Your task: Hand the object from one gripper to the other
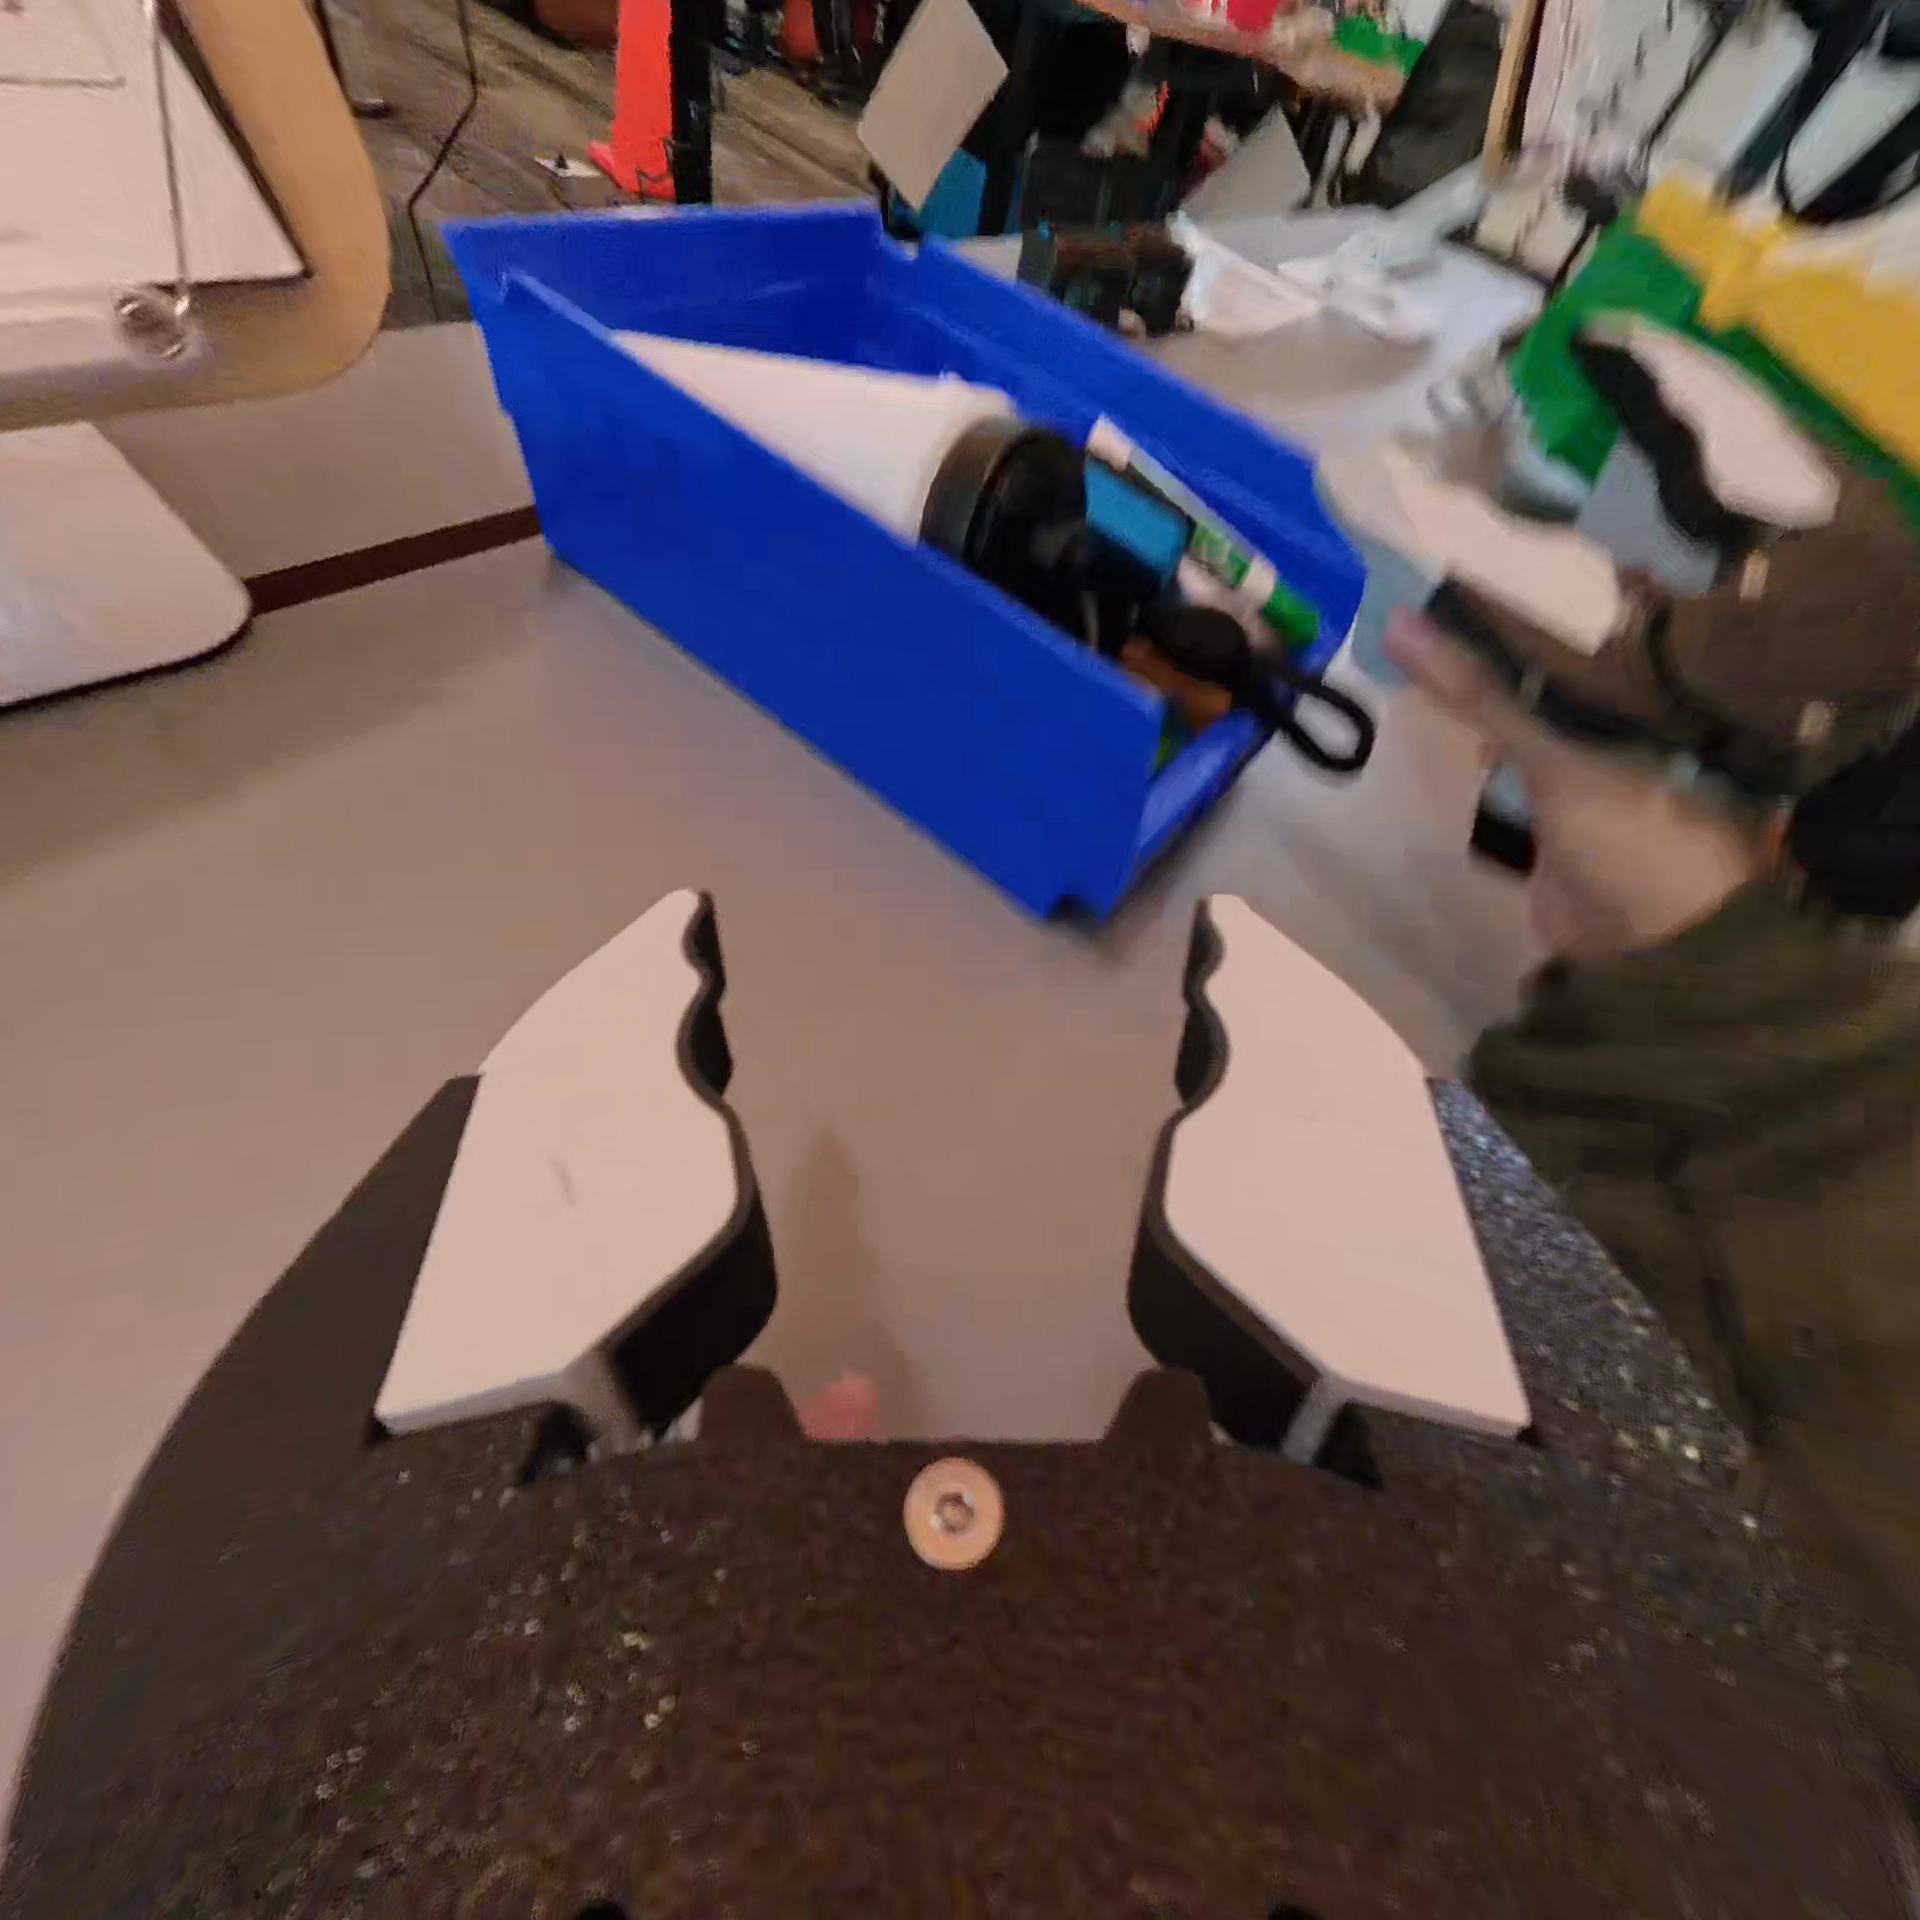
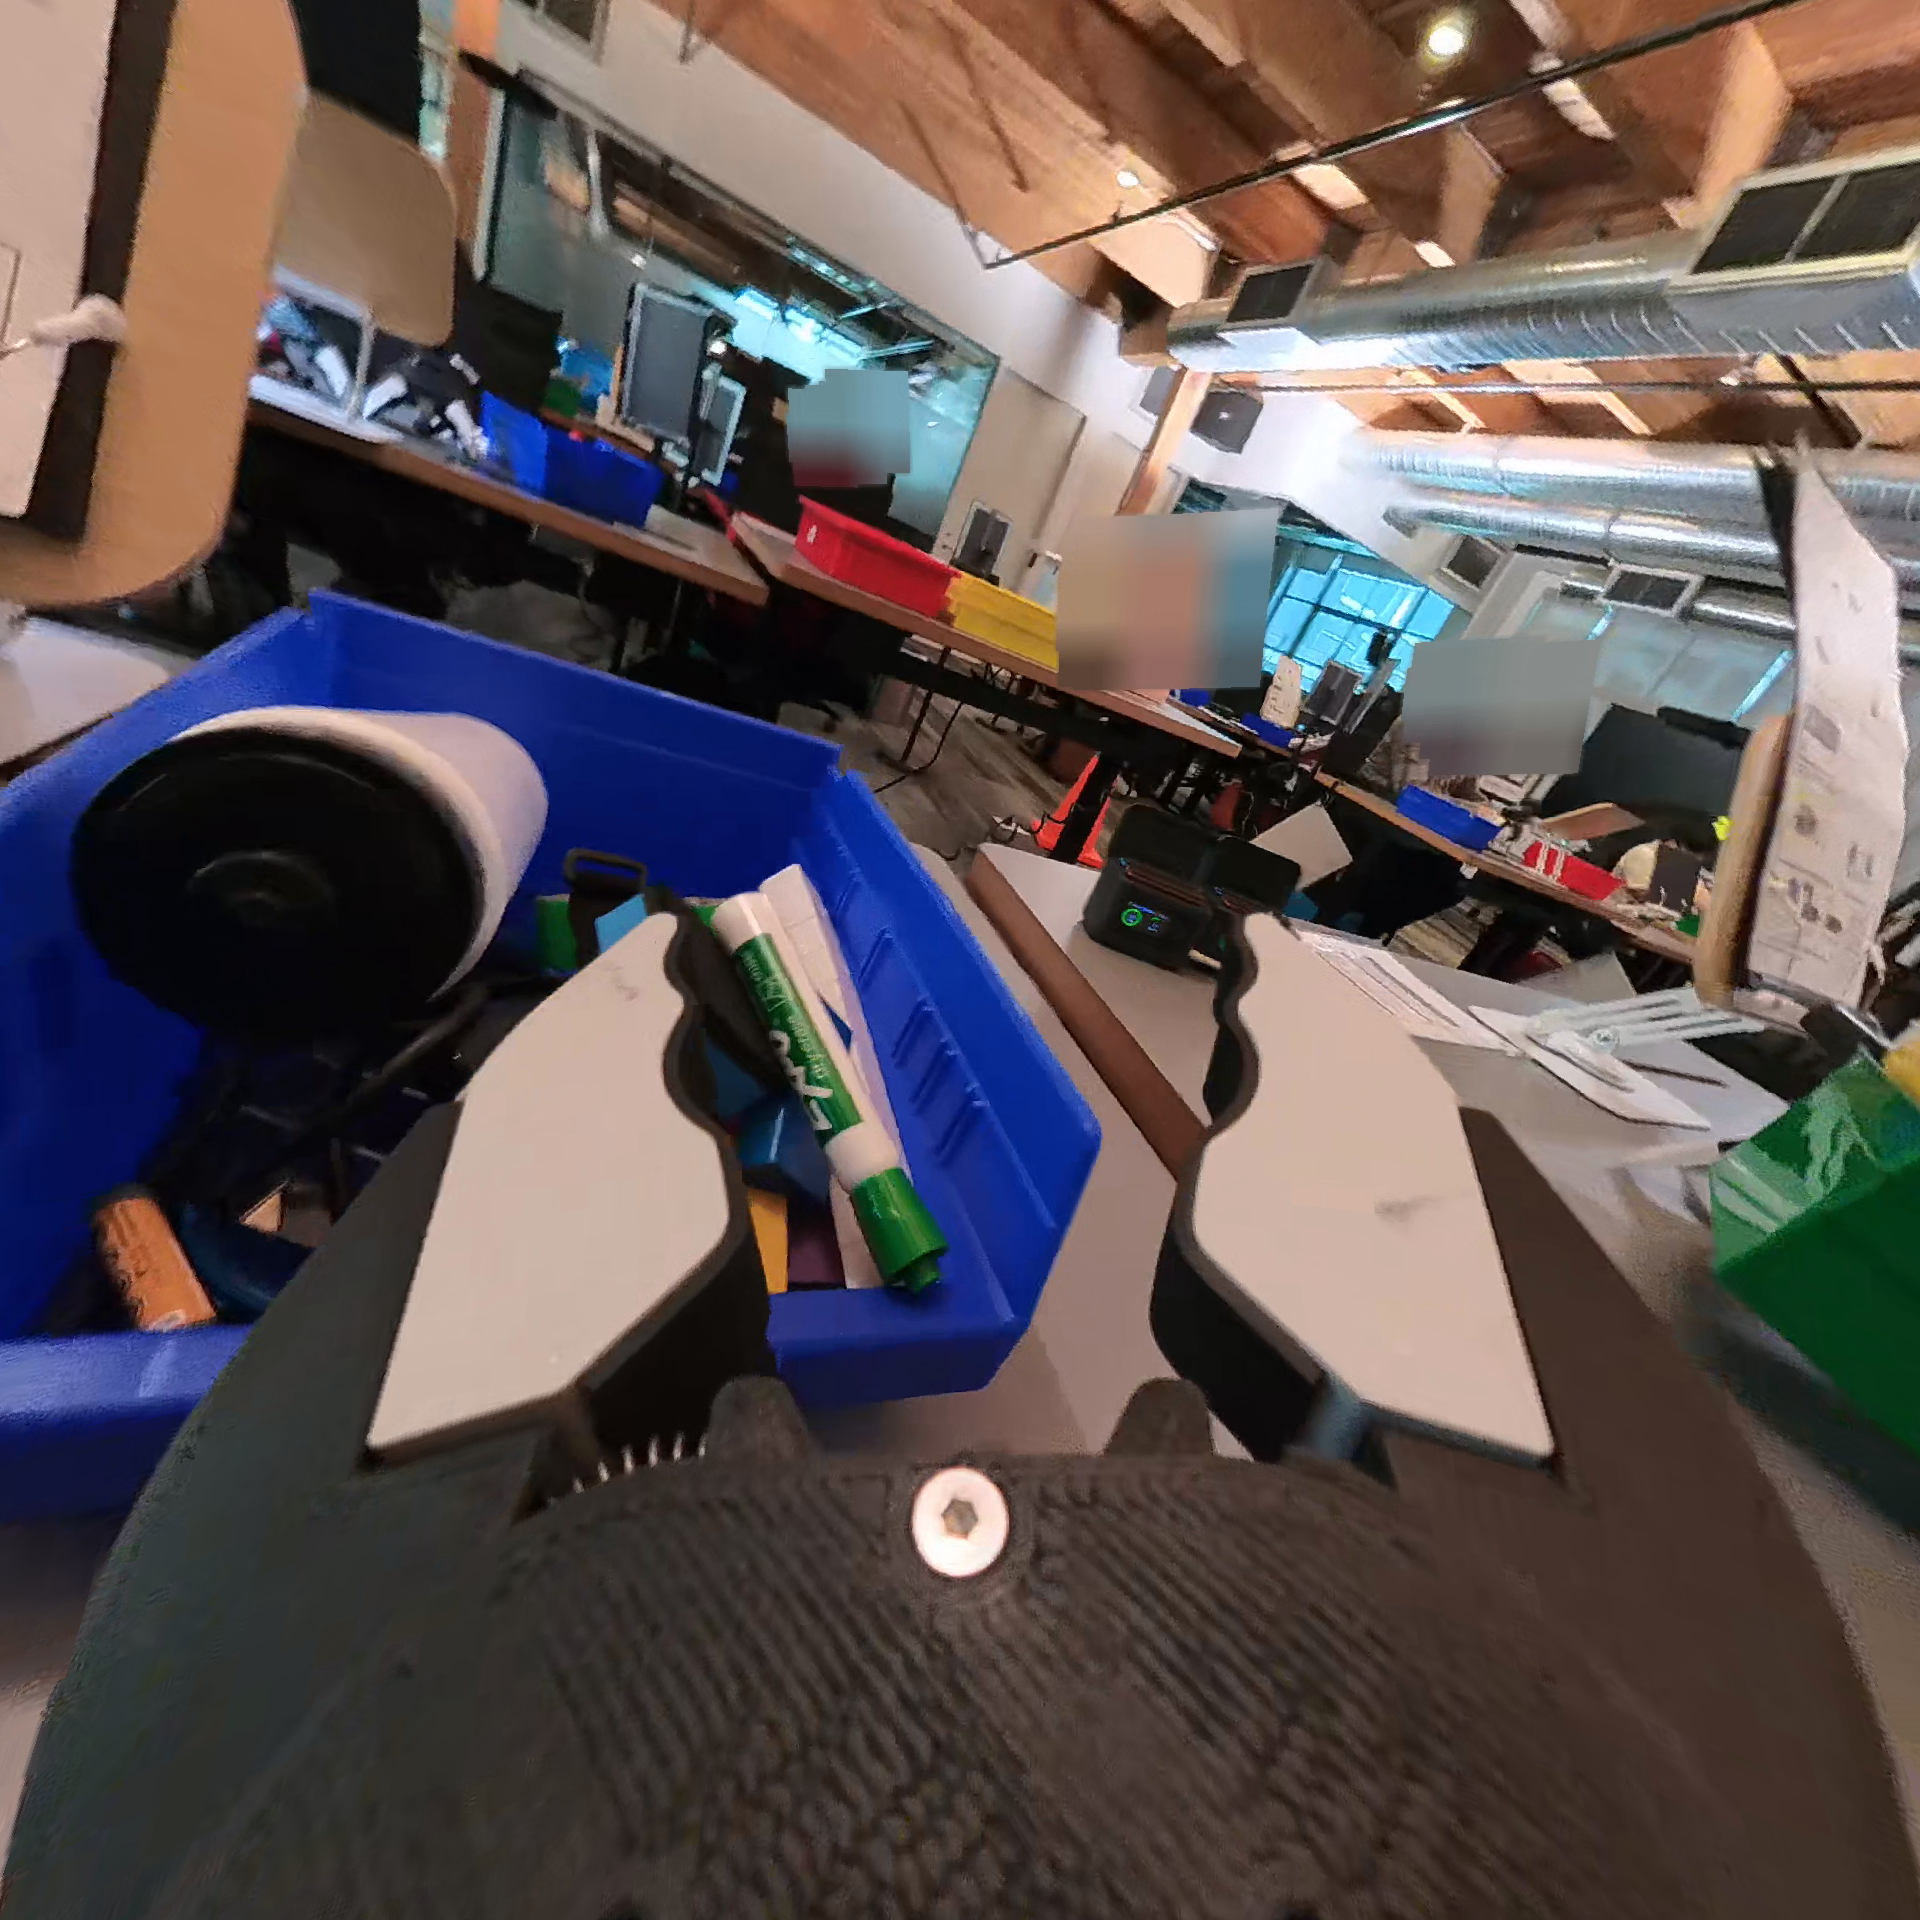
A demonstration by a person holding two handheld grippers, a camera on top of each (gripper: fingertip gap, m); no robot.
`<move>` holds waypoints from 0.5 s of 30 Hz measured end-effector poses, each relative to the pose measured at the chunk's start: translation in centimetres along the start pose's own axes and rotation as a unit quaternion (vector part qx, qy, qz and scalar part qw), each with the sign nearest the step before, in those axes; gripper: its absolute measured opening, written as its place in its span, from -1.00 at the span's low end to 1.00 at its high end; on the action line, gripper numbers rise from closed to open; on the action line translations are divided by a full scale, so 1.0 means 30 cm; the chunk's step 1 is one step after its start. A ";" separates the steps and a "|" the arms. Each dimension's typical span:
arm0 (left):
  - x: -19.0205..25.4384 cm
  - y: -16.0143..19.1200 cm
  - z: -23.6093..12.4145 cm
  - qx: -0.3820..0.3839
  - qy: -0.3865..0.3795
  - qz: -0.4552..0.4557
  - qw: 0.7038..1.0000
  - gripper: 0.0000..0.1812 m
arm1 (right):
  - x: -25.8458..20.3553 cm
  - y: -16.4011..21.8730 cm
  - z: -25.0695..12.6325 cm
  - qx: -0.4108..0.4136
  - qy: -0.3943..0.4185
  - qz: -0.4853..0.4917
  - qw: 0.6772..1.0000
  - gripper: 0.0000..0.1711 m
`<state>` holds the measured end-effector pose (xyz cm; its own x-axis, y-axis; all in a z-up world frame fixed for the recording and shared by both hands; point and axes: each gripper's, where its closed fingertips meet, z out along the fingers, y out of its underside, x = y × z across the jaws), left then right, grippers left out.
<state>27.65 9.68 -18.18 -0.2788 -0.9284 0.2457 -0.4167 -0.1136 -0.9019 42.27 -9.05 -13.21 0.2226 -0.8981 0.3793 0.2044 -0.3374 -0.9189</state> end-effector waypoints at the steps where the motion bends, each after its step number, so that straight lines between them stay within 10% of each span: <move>1: 0.029 -0.036 0.044 0.011 -0.003 -0.025 1.000 -0.04 | 0.021 0.001 -0.003 0.002 0.014 0.007 1.000 0.10; 15: 0.027 0.003 0.406 -0.106 -0.127 0.112 0.980 -0.53 | 0.083 -0.018 -0.020 0.033 0.064 0.024 0.997 -0.01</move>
<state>37.93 4.61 -22.37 -0.1713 -0.9827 -0.0706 -0.5481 0.1546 -0.8220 42.14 -11.29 -11.84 0.1103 -0.9428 0.3145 0.2603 -0.2780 -0.9247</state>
